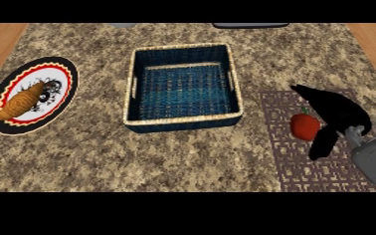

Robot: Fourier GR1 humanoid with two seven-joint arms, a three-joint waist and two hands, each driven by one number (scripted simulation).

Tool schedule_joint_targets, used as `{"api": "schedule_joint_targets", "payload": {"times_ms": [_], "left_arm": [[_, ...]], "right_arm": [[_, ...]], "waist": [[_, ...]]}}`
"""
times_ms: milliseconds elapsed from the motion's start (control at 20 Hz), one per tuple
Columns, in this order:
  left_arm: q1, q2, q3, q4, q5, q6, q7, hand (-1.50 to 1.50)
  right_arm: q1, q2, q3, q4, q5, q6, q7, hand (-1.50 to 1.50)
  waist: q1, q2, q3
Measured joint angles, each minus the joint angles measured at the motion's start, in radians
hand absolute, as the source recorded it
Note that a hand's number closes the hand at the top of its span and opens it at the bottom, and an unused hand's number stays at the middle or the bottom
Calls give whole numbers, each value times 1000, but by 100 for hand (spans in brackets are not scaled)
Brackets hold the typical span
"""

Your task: Pick the bell pepper from the placemat and place it in the basket

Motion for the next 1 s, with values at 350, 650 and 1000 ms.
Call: {"api": "schedule_joint_targets", "payload": {"times_ms": [350,650,1000], "left_arm": [[1,-3,1,3,-2,-4,-5,0],[-2,-5,0,2,-11,-1,-8,0],[-1,-7,2,2,-13,-4,-10,0]], "right_arm": [[10,37,14,35,36,-36,-23,-150],[8,43,34,64,83,-51,-64,150],[-8,25,65,86,163,-72,-128,150]], "waist": [[-1,0,1],[4,0,-1],[3,-1,-1]]}}
